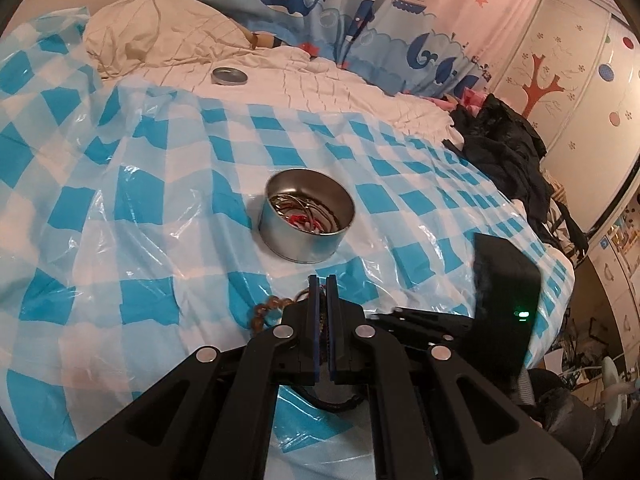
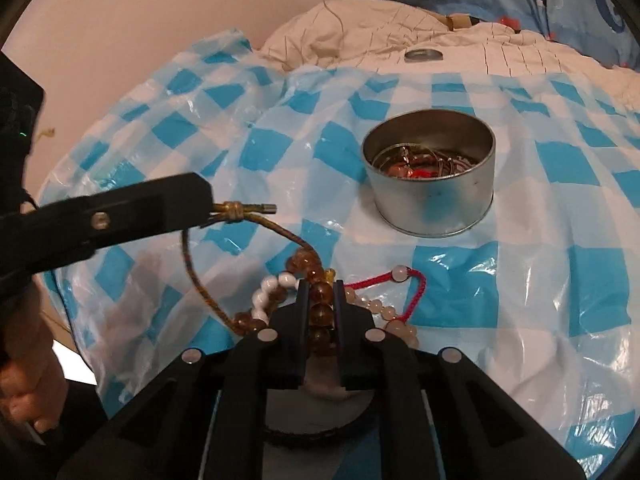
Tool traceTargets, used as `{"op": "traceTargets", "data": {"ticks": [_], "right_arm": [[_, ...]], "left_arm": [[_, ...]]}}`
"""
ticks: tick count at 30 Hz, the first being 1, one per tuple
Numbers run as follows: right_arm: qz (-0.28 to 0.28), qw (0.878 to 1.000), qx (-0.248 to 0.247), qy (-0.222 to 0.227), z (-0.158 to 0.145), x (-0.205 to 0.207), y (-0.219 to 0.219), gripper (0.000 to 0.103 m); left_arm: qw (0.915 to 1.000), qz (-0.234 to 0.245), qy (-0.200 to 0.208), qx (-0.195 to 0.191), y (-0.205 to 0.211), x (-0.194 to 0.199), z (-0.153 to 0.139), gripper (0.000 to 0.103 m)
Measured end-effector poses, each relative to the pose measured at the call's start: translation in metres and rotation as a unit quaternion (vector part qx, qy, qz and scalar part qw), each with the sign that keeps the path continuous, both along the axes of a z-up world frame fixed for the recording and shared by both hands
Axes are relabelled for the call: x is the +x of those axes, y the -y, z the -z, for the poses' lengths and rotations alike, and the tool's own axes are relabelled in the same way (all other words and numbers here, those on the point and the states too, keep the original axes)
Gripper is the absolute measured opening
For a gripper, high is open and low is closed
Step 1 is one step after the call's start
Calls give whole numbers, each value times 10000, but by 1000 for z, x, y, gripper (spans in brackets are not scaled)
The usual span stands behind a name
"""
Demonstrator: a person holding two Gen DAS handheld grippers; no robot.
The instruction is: Organize jewelry
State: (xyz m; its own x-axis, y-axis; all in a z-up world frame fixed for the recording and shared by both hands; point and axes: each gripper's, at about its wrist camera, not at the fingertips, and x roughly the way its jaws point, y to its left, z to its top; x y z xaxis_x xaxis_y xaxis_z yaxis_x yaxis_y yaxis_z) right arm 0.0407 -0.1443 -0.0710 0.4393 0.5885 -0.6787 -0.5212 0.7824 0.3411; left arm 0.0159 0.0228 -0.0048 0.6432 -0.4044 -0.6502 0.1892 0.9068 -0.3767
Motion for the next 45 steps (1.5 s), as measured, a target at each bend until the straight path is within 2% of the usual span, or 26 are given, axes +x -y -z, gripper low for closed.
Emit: {"op": "traceTargets", "data": {"ticks": [5,9,15,21,27,30,34,37,42,45], "right_arm": [[453,9971,612,42,-22,-7,45,12],[828,9931,824,77,-33,-8,74,12],[1390,9864,721,-493,-6,9,97,12],[1444,9870,627,-311,-8,6,100,12],[1729,9819,378,-675,17,16,105,13],[1736,9821,308,-657,23,16,102,23],[1635,9859,-192,-313,22,10,86,30],[1660,9855,-231,-252,24,9,86,30],[1772,9834,164,-342,26,9,100,14],[1749,9836,274,-341,26,9,101,14]], "left_arm": [[9993,-333,-143,-69,-16,3,5,2],[9980,-564,-248,-117,-26,5,9,2],[9974,-646,-291,-99,-29,7,13,2],[9975,-659,-235,-71,-28,8,11,2],[9980,-591,-202,38,-14,11,8,2],[9984,-534,-155,76,-5,11,3,2],[9985,-520,-160,73,-2,10,0,2],[9984,-530,-167,71,-1,10,0,2],[9983,-549,-165,94,2,11,0,2],[9985,-526,-150,98,1,11,0,2]]}}
